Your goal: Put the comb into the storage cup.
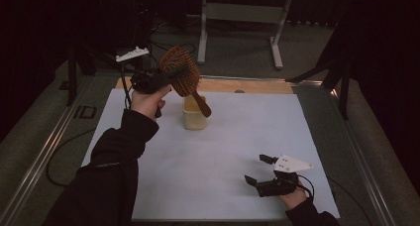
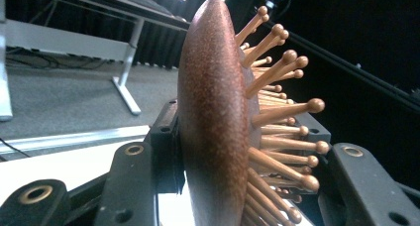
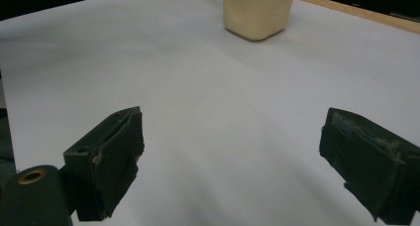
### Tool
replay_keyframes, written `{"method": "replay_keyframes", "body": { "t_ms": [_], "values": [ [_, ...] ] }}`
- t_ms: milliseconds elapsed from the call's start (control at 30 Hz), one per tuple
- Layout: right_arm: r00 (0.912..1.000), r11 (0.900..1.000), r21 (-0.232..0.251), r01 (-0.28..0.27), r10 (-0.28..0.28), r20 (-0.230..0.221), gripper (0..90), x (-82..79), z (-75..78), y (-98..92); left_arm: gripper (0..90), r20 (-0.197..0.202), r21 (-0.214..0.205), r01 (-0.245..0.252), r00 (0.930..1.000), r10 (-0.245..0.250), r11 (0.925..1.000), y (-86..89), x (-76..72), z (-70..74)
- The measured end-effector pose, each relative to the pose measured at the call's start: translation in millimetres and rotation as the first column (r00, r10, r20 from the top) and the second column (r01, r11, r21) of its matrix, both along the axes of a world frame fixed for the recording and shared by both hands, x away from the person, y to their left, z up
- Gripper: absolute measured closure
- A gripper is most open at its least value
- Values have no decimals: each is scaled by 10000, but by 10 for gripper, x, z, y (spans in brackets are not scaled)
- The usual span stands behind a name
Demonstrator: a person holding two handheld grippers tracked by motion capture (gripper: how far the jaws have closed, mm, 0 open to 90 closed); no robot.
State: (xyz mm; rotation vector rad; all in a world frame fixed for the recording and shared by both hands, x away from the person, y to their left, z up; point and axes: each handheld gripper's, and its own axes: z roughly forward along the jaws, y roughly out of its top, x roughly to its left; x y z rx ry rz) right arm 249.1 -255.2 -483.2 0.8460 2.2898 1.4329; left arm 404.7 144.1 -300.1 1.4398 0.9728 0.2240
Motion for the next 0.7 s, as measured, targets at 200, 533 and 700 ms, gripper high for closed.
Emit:
{"method": "replay_keyframes", "body": {
  "t_ms": [200, 533, 700],
  "values": [
    [10000, 10000, -3, -39, 39, 4, 96, -3, -3, 9, 522, -54, 128, -495, 9988, 495, 9987, 45, 119, 10],
    [10000, 10000, 15, -43, 44, -72, 96, -6, -8, 13, 521, -94, 503, -1216, 9925, 1222, 9913, 66, 312, -80],
    [10000, 10000, -7, -63, 63, -24, 96, -5, -7, 12, 521, -235, 577, -1304, 9910, 1319, 9898, 49, 357, -151]
  ]
}}
